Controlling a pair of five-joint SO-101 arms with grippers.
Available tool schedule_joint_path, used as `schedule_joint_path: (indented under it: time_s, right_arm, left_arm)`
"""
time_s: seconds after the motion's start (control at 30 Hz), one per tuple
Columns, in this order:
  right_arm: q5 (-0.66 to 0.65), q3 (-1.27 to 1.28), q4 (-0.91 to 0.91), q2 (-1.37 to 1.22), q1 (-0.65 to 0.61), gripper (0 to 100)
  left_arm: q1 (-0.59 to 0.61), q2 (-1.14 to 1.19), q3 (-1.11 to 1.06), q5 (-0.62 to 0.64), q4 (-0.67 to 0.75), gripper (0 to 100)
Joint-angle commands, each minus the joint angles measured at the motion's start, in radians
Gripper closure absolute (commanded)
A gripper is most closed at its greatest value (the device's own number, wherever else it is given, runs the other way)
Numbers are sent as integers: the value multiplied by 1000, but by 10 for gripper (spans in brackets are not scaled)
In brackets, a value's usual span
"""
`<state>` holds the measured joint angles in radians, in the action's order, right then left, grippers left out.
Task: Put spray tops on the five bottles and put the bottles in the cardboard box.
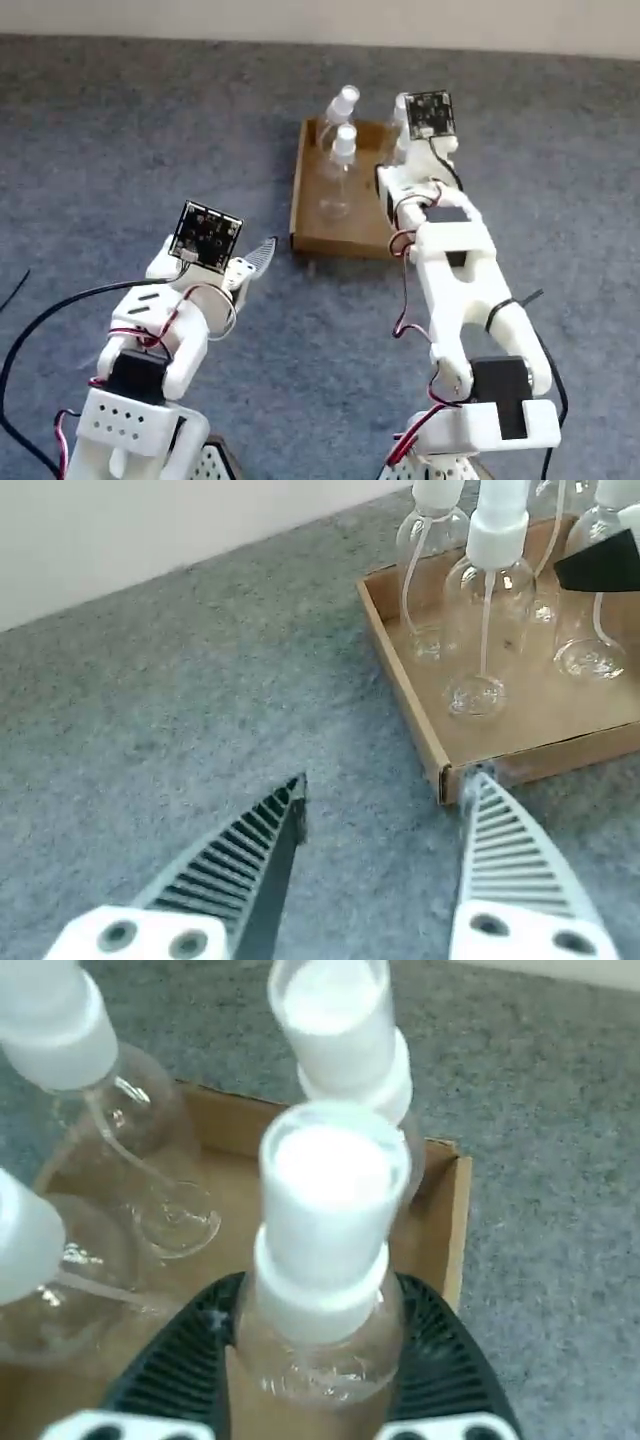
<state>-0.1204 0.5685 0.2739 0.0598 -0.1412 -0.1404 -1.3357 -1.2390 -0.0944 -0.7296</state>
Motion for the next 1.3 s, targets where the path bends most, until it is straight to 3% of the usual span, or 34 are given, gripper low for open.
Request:
schedule_joint_path:
  time_s: [0.0, 0.27, 0.73, 1.0, 1.27]
  right_arm:
    - [2, -41, -22, 8, -25, 991]
    - [2, -41, -21, 8, -25, 889]
    - [2, -50, 5, 12, -21, 882]
    - [6, -147, 174, 70, -21, 700]
    - [3, -177, 216, 196, -21, 687]
  left_arm:
    - [10, -10, 2, -5, 29, 769]
    - [10, -10, 2, -5, 29, 769]
    - [10, -10, 2, -5, 29, 769]
    - [10, -10, 2, -5, 29, 769]
    - [10, -7, 2, -5, 29, 769]
